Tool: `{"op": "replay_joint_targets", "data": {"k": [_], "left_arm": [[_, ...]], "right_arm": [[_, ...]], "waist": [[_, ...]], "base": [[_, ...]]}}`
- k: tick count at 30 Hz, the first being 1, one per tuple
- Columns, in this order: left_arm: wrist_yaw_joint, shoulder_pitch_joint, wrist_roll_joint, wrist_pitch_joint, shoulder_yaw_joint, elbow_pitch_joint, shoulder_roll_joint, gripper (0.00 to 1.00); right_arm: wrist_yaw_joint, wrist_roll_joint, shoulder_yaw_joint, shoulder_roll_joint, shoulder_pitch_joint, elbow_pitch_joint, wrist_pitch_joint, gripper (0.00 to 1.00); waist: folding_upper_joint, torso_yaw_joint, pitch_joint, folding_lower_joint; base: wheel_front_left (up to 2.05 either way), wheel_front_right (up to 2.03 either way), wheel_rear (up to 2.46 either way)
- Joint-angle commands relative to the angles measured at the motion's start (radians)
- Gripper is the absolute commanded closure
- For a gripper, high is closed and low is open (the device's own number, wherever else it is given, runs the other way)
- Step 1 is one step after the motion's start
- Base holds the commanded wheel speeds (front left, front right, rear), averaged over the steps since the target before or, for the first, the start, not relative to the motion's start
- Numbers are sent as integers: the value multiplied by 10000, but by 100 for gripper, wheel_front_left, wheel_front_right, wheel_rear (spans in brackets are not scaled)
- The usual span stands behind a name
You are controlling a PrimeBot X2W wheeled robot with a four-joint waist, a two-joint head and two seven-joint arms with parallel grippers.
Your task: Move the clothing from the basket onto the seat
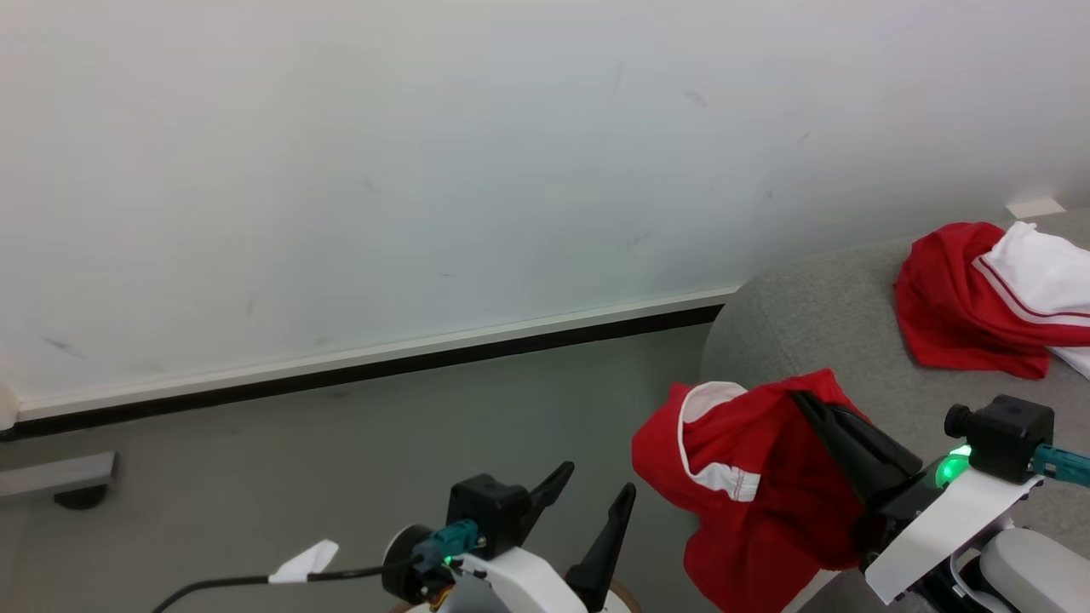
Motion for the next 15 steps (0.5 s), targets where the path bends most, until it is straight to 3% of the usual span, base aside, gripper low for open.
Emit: {"op": "replay_joint_targets", "data": {"k": [1, 15], "left_arm": [[-41, -31, 114, -63, -11, 59, 20, 0], [-119, -71, 84, -188, -211, 202, -52, 0]], "right_arm": [[-26, -77, -63, -85, 132, -31, -29, 100], [-26, -237, -324, -380, 369, -236, -28, 100]], "waist": [[0, -205, 3, 0], [0, -1258, 45, 0]], "base": [[0, 0, 0], [0, 0, 0]]}}
